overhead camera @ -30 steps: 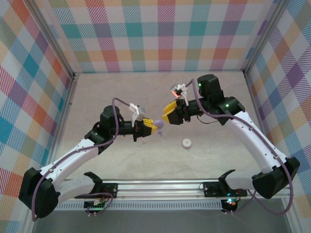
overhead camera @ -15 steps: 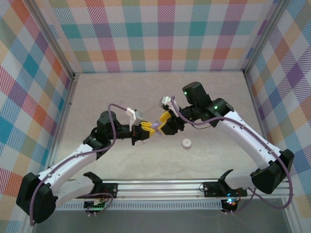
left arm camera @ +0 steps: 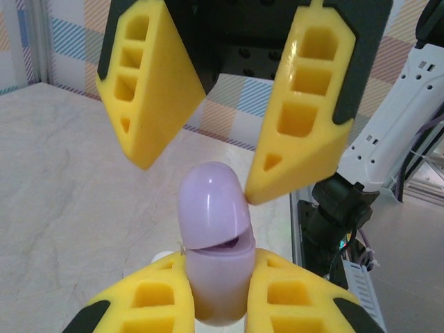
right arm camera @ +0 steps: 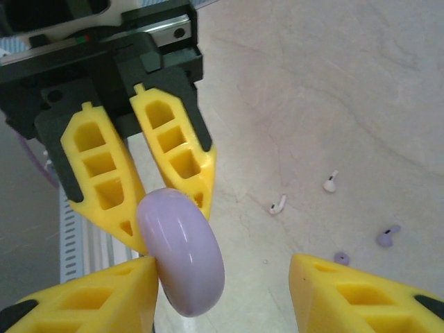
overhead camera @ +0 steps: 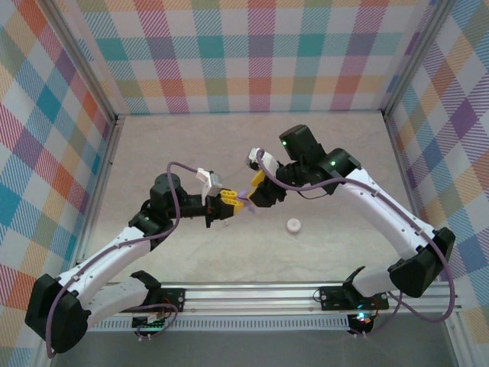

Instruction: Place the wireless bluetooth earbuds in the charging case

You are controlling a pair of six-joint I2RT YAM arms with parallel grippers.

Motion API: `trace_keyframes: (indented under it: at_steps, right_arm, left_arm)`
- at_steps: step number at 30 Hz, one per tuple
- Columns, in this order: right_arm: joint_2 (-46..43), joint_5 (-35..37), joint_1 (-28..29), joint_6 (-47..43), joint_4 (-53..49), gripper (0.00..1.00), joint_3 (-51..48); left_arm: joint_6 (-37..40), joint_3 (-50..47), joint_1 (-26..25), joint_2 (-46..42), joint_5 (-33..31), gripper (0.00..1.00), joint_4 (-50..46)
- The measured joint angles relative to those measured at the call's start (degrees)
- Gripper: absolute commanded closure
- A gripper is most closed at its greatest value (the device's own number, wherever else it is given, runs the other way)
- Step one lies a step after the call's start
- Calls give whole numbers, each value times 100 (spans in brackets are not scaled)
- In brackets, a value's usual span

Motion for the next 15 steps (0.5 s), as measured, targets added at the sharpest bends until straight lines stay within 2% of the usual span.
trace_keyframes:
  at_steps: [7,15]
  right_arm:
    - [118,710,-26,221,136,46,170]
    - [107,824,-103,664,275,44,155]
  left_arm:
    - [22,0,-17,-44,175,100,-55]
    - [55,-2,-17,-166,46,100,-48]
